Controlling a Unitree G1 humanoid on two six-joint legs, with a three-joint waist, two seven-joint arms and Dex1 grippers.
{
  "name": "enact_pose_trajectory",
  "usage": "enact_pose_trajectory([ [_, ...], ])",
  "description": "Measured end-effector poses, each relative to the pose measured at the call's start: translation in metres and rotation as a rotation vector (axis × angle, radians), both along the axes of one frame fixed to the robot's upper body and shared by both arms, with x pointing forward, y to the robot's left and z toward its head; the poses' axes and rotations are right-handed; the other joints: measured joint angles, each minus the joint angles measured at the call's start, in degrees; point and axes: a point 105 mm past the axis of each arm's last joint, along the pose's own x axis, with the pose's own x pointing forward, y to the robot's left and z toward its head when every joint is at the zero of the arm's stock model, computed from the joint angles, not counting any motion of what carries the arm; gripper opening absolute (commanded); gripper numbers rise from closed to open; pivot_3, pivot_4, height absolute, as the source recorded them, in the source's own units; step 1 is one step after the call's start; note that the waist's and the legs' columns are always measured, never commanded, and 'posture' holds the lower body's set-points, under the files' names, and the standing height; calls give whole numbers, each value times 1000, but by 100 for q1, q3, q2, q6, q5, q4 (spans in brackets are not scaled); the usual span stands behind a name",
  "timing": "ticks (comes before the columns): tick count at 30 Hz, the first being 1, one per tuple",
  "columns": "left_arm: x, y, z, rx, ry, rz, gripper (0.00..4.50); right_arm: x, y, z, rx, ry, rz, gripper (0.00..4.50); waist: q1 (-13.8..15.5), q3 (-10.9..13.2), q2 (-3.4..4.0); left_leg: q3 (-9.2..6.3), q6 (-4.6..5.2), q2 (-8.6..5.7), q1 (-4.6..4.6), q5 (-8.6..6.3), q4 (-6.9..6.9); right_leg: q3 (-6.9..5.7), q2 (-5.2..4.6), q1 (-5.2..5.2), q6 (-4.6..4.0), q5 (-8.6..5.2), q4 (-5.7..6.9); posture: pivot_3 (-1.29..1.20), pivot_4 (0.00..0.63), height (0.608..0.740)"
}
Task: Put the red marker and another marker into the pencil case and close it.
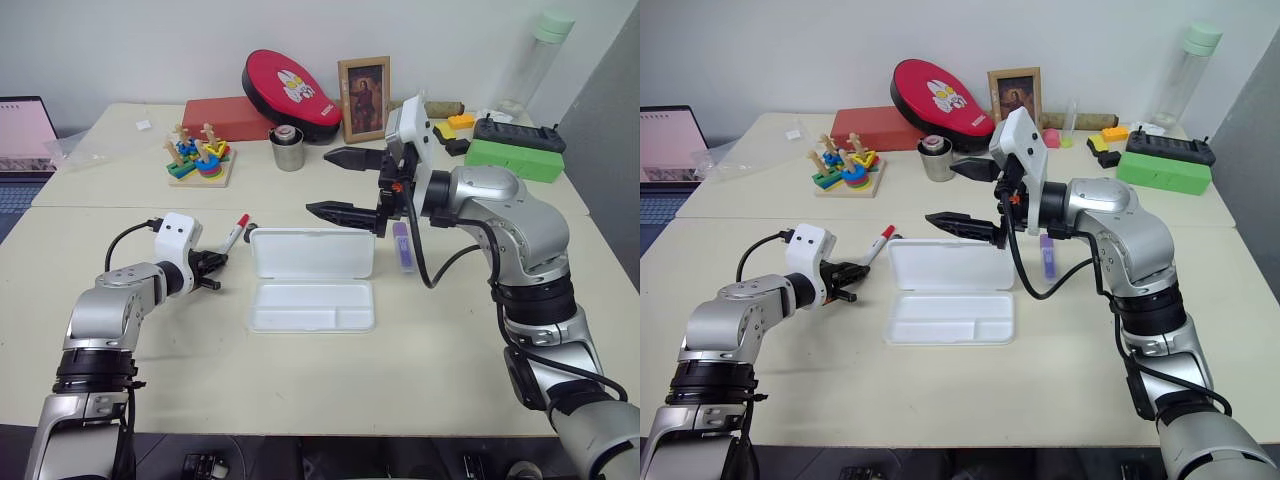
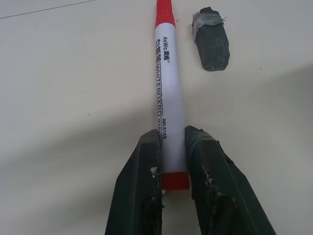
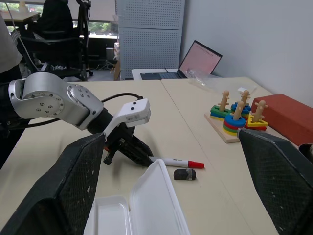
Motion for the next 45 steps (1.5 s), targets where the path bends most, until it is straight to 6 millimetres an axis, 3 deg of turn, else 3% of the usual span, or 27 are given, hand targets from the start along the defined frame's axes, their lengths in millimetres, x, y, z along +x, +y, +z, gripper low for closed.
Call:
enact_pose_trajectory([
  [6,9,2,5,-40,-56,60,463,0,-5,0,-11,-8,-6,4500,10,1,-1,-3,0,0,-3,0,2,-4,0,-2,0,0,2,0,150,740],
  [8,19,2,30,-77,-172,70,463,-2,-9,4,1,-4,8,4500,13,3,-7,-6,-1,0,-11,1,3,-8,0,-4,0,0,0,0,150,740],
  [11,23,-5,88,-130,-391,13,463,-7,-23,16,44,-18,26,4500,15,3,-7,-2,-5,0,-17,2,4,-5,-1,-1,0,1,-21,0,150,740],
  [13,14,-29,118,-195,-463,-140,463,-13,-36,22,46,-24,35,4500,20,3,-7,-7,-7,0,-30,4,0,-12,-1,-2,0,0,-34,0,150,740],
  [15,-8,-69,149,-266,-504,-396,463,-18,-55,20,31,-5,24,4500,38,3,-8,-10,-8,0,-46,4,1,-19,-1,-3,1,1,-55,0,150,740],
  [17,-29,-93,175,-234,-546,-589,463,-23,-67,11,5,31,21,4500,15,2,-5,-3,-6,-1,-45,3,3,-12,-2,-3,1,1,-60,0,150,740],
  [18,-40,-100,178,-179,-534,-675,463,-27,-71,3,-18,49,26,4500,-10,3,-3,-2,-6,-1,-41,2,-2,-11,-1,-4,1,1,-59,0,150,740],
  [20,-54,-109,170,-121,-469,-801,463,-30,-80,-9,-57,80,3,4500,-88,9,20,5,0,-1,-33,-1,-3,-3,-1,-4,1,1,-52,0,150,740],
  [23,-75,-116,135,-49,-262,-982,463,-37,-87,-16,-92,97,-16,4500,-167,13,27,6,11,0,-26,-6,-2,3,0,-5,1,0,-40,0,150,740],
  [27,-85,-107,102,65,-97,-1077,463,-43,-93,-18,-92,91,-38,4500,-142,13,26,6,11,0,-26,-6,0,1,0,-1,1,0,-43,0,150,740],
  [35,-61,-100,48,259,22,-1096,463,-46,-94,-38,-117,136,-87,4500,-9,13,25,5,12,0,-41,-6,6,-2,0,-7,2,0,-55,0,150,740],
  [45,-52,-108,26,342,48,-1116,463,-44,-87,-54,-162,162,-97,4500,0,13,25,3,12,0,-42,-6,7,-5,0,-7,2,0,-53,0,150,740],
])
